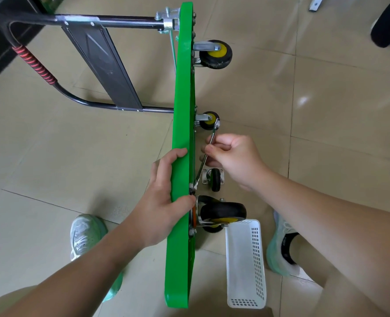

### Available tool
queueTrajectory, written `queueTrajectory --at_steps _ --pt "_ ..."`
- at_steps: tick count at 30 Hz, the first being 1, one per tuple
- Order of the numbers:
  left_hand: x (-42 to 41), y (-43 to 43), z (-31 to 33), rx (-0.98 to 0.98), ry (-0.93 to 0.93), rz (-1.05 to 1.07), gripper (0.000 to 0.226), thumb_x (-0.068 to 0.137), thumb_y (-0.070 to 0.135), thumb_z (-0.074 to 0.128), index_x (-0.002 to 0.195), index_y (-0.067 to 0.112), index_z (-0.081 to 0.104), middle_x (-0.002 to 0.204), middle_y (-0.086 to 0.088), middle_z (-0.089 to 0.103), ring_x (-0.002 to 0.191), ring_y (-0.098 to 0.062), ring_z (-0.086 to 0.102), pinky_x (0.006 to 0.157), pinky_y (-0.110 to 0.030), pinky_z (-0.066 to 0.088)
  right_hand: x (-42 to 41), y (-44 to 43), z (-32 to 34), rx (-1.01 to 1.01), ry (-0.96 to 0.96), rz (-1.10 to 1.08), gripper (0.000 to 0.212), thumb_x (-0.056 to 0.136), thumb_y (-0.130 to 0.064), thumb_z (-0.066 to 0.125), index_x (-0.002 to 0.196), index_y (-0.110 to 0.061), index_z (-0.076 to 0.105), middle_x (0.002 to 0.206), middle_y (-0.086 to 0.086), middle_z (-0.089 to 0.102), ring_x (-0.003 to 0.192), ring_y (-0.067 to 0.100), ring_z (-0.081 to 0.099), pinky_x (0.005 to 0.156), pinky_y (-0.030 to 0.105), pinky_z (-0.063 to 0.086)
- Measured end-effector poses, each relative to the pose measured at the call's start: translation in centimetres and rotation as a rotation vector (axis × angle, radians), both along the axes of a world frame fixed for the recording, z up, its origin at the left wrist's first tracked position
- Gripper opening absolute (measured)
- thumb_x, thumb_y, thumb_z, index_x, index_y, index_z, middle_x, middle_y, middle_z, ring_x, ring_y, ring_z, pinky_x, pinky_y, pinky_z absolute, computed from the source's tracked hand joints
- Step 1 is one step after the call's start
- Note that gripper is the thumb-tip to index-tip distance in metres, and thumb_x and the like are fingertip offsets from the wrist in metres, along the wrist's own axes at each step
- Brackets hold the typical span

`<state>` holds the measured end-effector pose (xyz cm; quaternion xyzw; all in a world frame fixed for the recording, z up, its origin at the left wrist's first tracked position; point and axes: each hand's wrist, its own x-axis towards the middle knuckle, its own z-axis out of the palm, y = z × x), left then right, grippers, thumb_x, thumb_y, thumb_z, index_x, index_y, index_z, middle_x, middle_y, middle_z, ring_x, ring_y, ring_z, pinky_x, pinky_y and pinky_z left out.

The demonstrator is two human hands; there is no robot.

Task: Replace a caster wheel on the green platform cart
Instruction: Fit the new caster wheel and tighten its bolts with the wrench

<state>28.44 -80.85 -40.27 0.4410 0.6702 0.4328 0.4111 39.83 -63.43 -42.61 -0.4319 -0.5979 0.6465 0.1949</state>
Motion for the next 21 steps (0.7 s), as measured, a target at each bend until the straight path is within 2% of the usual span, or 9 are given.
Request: queueTrajectory --at_steps 4,9,13,16,20,21 --pt "0.1 0.0 0.2 -0.002 -0.023 -0.002 0.076 0.07 0.049 0.059 0.136 0.064 0.026 0.136 0.009 0.036 0.114 -0.007 0.053 0.094 -0.022 0.05 -1.4 0.0 -0.5 -0.015 -0.026 0.08 0.026 0.092 -0.007 0.07 0.117 -0.008 0.072 0.095 0.006 0.078 0.089 0.021 0.076 0.078 0.035 0.063" --pt "0.1 0.2 0.3 -0.002 0.005 -0.009 0.074 0.07 0.047 0.058 0.133 0.067 0.026 0.132 0.01 0.036 0.105 -0.012 0.054 0.092 -0.032 0.051 -2.7 0.0 -1.1 -0.079 -0.095 0.059 0.026 0.089 -0.009 0.074 0.115 -0.004 0.072 0.097 0.011 0.077 0.087 0.027 0.076 0.079 0.042 0.063" --pt "-0.1 0.1 0.2 -0.01 0.021 -0.024 0.074 0.071 0.048 0.058 0.133 0.068 0.024 0.131 0.013 0.035 0.102 -0.013 0.054 0.09 -0.032 0.051 -3.2 0.4 -1.1 -0.119 -0.134 0.053 0.021 0.09 -0.008 0.073 0.109 0.001 0.072 0.095 0.016 0.076 0.077 0.029 0.076 0.068 0.038 0.064" --pt "-0.2 0.1 0.2 -0.008 0.025 -0.032 0.075 0.071 0.048 0.058 0.134 0.068 0.022 0.132 0.015 0.034 0.103 -0.007 0.053 0.089 -0.024 0.051 -3.4 1.1 -1.9 -0.279 -0.226 0.001 0.024 0.092 -0.005 0.07 0.113 0.006 0.066 0.099 0.02 0.073 0.069 0.027 0.075 0.06 0.033 0.062" --pt "-0.3 0.2 0.4 -0.032 0.011 -0.042 0.077 0.072 0.043 0.061 0.133 0.069 0.022 0.129 0.018 0.034 0.096 -0.01 0.055 0.083 -0.029 0.053 -3.7 1.2 -3.3 -0.547 -0.319 -0.055 0.008 0.097 0.0 0.061 0.103 0.004 0.06 0.067 0.011 0.071 0.05 0.02 0.07 0.046 0.028 0.057" --pt "-0.3 0.1 0.5 -0.035 0.012 -0.044 0.077 0.072 0.043 0.061 0.132 0.069 0.022 0.128 0.018 0.034 0.096 -0.01 0.055 0.083 -0.029 0.053 -3.7 1.1 -3.5 -0.595 -0.326 -0.054 0.005 0.099 0.0 0.057 0.103 0.003 0.059 0.066 0.011 0.07 0.048 0.019 0.069 0.045 0.028 0.057"
